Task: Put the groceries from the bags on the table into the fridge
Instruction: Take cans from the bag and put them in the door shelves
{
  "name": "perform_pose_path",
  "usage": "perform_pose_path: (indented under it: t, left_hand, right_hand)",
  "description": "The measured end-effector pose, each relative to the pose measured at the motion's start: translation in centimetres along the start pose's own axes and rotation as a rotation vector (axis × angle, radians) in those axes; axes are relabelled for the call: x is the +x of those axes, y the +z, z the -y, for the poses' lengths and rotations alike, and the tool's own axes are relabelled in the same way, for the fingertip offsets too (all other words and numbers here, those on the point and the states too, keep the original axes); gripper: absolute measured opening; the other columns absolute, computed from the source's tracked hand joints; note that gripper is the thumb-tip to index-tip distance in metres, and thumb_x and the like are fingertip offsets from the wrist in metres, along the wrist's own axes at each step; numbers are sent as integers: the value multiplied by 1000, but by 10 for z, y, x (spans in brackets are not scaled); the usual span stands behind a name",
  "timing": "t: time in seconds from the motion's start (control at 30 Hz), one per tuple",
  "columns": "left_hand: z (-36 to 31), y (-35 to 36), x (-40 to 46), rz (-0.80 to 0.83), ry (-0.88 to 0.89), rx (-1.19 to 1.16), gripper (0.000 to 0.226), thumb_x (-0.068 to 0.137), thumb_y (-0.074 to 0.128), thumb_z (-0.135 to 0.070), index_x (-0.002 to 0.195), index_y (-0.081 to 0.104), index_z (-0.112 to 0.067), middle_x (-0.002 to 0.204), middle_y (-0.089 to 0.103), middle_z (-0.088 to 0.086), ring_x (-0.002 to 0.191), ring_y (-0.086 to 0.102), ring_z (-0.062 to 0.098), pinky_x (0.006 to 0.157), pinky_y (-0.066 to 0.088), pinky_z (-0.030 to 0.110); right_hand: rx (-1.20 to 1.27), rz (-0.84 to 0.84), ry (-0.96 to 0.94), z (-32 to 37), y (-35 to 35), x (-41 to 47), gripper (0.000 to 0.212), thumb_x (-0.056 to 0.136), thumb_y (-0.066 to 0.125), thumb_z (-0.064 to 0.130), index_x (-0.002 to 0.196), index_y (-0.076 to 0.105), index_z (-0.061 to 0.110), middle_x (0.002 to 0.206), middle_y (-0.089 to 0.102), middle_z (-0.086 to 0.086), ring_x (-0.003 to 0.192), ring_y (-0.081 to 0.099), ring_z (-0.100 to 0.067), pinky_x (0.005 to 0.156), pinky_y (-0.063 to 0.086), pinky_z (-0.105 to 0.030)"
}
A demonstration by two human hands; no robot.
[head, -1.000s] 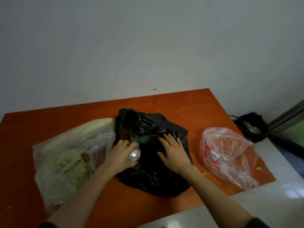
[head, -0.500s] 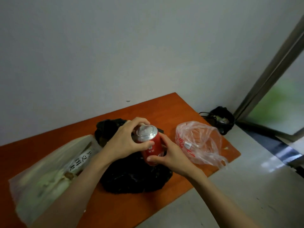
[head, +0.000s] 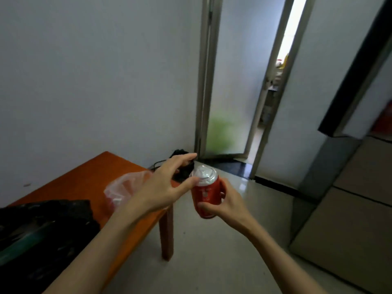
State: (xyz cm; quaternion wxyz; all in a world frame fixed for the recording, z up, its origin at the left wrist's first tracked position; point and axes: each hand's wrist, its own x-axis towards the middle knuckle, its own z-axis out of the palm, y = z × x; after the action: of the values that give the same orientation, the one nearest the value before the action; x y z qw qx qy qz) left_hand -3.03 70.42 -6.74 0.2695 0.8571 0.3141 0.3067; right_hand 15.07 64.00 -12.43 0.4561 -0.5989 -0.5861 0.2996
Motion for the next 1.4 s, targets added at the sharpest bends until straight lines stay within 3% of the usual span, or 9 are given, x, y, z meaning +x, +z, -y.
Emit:
perform_pose_path:
  t: [0.1, 0.2, 0.3, 0.4, 0.53, 0.63, 0.97, 1.17, 1.4]
  left_hand:
    - [-46, 54, 27, -1, 134, -6, 50, 83, 47, -57, 129, 39, -38, 124, 44, -24, 113, 38, -14, 94, 27, 0]
    - [-89, 110, 59, 40, 238, 35, 61, 83, 38, -58, 136, 40, -30, 135, 40, -16, 128, 33, -4, 107, 25, 14]
    - [-140, 157, 96, 72, 353, 75, 68, 82, 35, -57, 140, 40, -21, 142, 37, -7, 132, 30, 2, 110, 20, 15]
    - [-191, 194, 138, 53, 460, 132, 68, 84, 32, -56, 140, 38, -17, 146, 37, 5, 135, 33, 17, 113, 26, 33]
    - [-247, 235, 192, -15, 546, 187, 63, 89, 36, -52, 141, 37, -17, 148, 35, 6, 137, 31, 19, 110, 20, 26]
    - [-277, 262, 232, -42, 566, 197, 54, 95, 47, -36, 144, 32, -20, 152, 29, 2, 139, 26, 17, 110, 18, 27]
    - [-368, 286, 392, -301, 622, 210, 53, 94, 48, -30, 143, 32, -18, 151, 30, 6, 139, 26, 18, 114, 25, 37]
    - [-435, 280, 460, -418, 688, 278, 55, 95, 48, -30, 145, 29, -17, 154, 24, 6, 142, 19, 19, 115, 21, 37]
    - [-513, 253, 529, -613, 644, 515, 62, 96, 41, -36, 148, 16, -18, 157, 8, 8, 145, 3, 24, 118, 10, 44]
  right_hand:
    - [22, -186, 77, -15, -83, -45, 63, 68, 80, 19, 119, 44, 30, 108, 54, 14, 96, 55, 0, 68, 46, -11]
    - [5, -370, 119, -23, -167, -87, 57, 68, 81, 16, 112, 47, 28, 104, 58, 15, 94, 58, -3, 72, 47, -15]
    - [0, -510, 136, -25, -245, -121, 54, 70, 79, 17, 112, 47, 26, 104, 58, 12, 95, 58, -5, 76, 47, -19]
    - [7, -634, 126, -24, -314, -141, 55, 73, 77, 20, 119, 46, 21, 107, 57, 8, 96, 55, -2, 72, 44, -16]
    - [13, -766, 73, -26, -391, -143, 50, 76, 74, 26, 119, 48, 19, 107, 59, 7, 97, 57, -5, 70, 45, -17]
    - [45, -812, 14, -27, -445, -126, 44, 78, 72, 23, 116, 51, 17, 105, 61, 4, 94, 59, -7, 71, 48, -19]
    - [174, -740, -204, 10, -612, -29, 53, 72, 69, 39, 117, 51, 18, 109, 65, -5, 95, 66, -19, 82, 55, -36]
    - [314, -743, -355, 59, -706, 21, 32, 84, 62, 35, 108, 59, 13, 99, 69, -8, 89, 68, -21, 77, 55, -31]
    - [360, -802, -494, 118, -803, 81, 35, 81, 68, 36, 102, 64, 8, 90, 70, -6, 77, 68, -16, 60, 52, -24]
